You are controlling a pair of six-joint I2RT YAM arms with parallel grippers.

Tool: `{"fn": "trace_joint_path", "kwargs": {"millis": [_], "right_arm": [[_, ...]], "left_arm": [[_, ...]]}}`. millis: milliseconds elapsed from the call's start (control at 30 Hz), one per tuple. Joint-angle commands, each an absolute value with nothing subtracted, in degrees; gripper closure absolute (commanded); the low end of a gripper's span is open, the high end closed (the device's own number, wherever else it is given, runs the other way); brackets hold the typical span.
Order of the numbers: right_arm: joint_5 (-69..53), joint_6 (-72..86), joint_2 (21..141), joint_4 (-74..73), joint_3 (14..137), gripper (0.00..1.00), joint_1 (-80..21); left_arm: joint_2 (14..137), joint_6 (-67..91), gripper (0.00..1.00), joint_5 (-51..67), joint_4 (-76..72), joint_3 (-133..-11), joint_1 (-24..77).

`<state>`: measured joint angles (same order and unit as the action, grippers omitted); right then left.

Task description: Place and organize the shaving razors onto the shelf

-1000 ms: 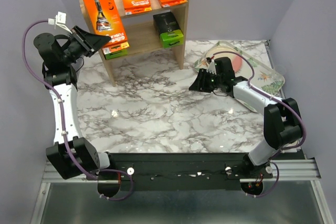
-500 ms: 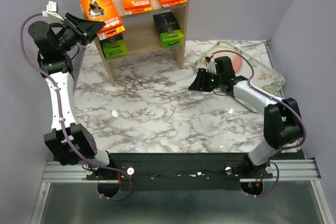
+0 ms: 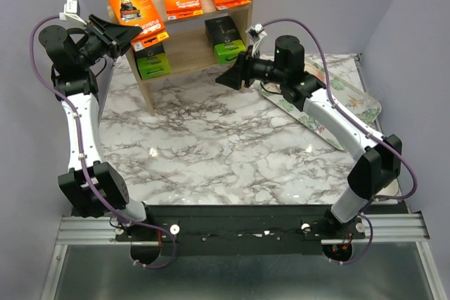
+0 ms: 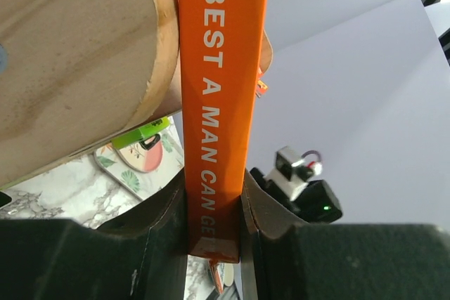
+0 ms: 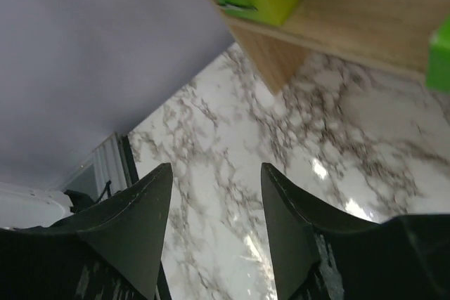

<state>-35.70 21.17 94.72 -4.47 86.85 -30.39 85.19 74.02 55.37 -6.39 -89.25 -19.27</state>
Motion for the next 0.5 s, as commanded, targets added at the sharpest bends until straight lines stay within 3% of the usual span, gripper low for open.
{"fn": "trace_joint_path", "kwargs": {"millis": [0, 233, 467], "right_arm": [[-38.1, 21.0, 99.1, -0.8, 93.8, 0.39, -33.0], [-37.1, 22.1, 98.4, -0.5, 89.2, 0.39, -33.7], [-39.8, 19.4, 97.7, -0.5, 90.0, 0.39, -34.3]], "left_arm": [[85.8, 74.1, 0.69, 56.9, -3.9, -89.9, -18.2], [82.5, 72.1, 0.76, 56.3, -0.3, -89.7, -18.5], [85.4, 74.4, 0.67, 56.3, -0.1, -88.5, -19.6]]}}
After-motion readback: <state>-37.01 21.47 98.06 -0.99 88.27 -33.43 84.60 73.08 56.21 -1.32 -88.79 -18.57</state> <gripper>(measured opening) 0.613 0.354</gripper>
